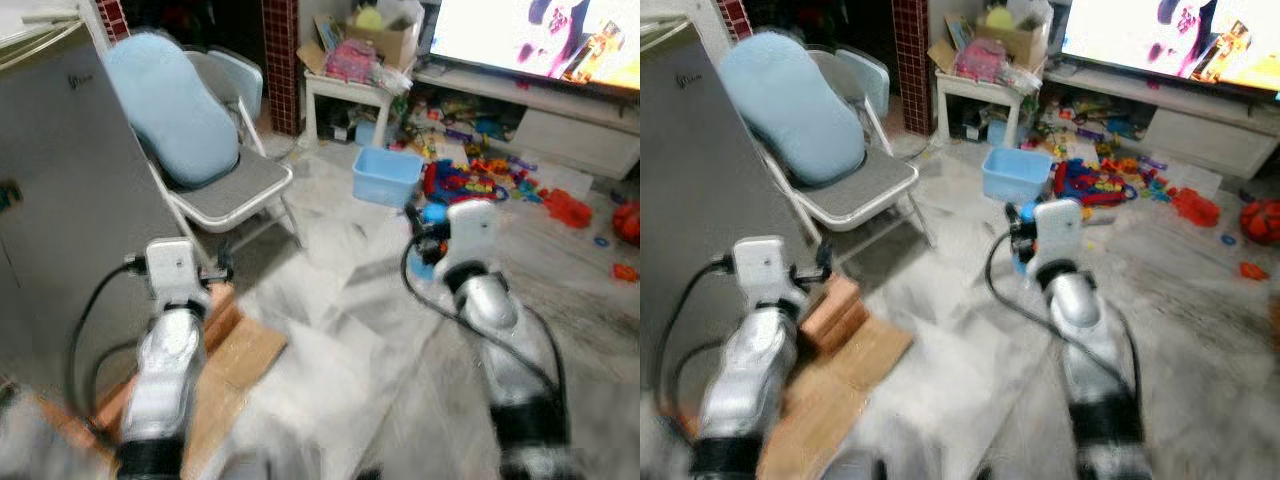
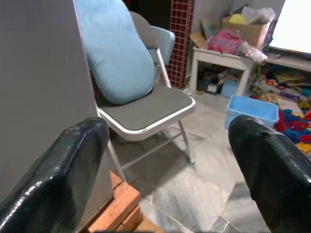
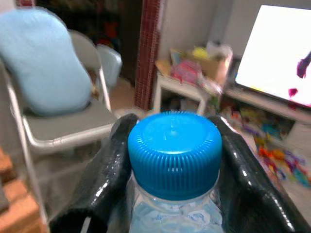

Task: Restocking fridge

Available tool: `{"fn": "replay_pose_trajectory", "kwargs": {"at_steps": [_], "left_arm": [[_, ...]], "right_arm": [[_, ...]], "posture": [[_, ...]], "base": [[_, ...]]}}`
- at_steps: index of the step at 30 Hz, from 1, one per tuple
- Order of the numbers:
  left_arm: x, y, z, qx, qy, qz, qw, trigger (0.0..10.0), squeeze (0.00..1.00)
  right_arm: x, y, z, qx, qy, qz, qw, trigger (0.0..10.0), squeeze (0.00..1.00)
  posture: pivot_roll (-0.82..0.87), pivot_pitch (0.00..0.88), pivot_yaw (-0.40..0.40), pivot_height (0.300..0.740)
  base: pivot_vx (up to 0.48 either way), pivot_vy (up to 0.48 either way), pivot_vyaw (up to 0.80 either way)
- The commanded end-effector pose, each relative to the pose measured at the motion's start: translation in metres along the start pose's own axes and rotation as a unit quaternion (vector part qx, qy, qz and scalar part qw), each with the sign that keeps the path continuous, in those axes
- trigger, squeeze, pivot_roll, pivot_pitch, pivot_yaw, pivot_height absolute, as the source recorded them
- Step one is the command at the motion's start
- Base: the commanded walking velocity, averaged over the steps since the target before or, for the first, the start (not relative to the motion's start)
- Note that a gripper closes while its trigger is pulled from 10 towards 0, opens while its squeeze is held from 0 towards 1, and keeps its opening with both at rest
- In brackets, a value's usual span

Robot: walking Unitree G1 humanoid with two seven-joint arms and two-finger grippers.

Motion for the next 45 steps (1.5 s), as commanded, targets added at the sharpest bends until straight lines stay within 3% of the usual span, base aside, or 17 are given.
{"fn": "replay_pose_trajectory", "kwargs": {"at_steps": [1, 10, 27, 33, 45], "left_arm": [[-0.002, 0.006, -0.001, -0.002, -0.006, -0.01, 1.0, 10.0, 0.0], [-0.006, 0.01, -0.002, 0.008, -0.002, -0.01, 1.0, 10.0, 0.0], [-0.004, 0.008, 0.004, 0.033, 0.02, -0.009, 0.999, 10.0, 0.0], [-0.005, 0.011, 0.003, 0.022, 0.022, -0.025, 0.999, 10.0, 0.0], [-0.002, 0.012, -0.003, -0.002, 0.012, -0.033, 0.999, 10.0, 0.0]], "right_arm": [[-0.004, 0.012, 0.001, 0.006, 0.001, -0.021, 1.0, 10.0, 0.0], [-0.005, 0.02, 0.0, -0.011, -0.008, -0.039, 0.999, 10.0, 0.0], [-0.009, 0.024, -0.002, -0.012, -0.011, -0.043, 0.999, 10.0, 0.0], [-0.009, 0.026, -0.002, -0.002, -0.007, -0.048, 0.999, 10.0, 0.0], [-0.008, 0.027, 0.002, 0.001, 0.0, -0.056, 0.998, 10.0, 0.0]], "posture": [[0.06, 0.0, -0.044, 0.74], [0.05, 0.0, -0.036, 0.74], [0.06, 0.0, -0.049, 0.74], [0.06, 0.0, -0.052, 0.74], [0.07, 0.0, -0.051, 0.74]], "base": [[0.0, 0.0, 0.0], [0.0, 0.0, 0.0], [0.0, 0.478, 0.0], [0.0, 0.48, 0.0], [0.0, 0.0, 0.8]]}}
Point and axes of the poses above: a point about 5 cm out from each wrist's last joint towards the gripper, its own x axis pointing back from the gripper into the wrist, its own y axis along the axis of the wrist's last joint, z = x × y, the point moved 2 cm from there along -x, pointing out of the wrist towards the gripper, and after that the axes turned 15 degrees about x, right-handed, at the moved point
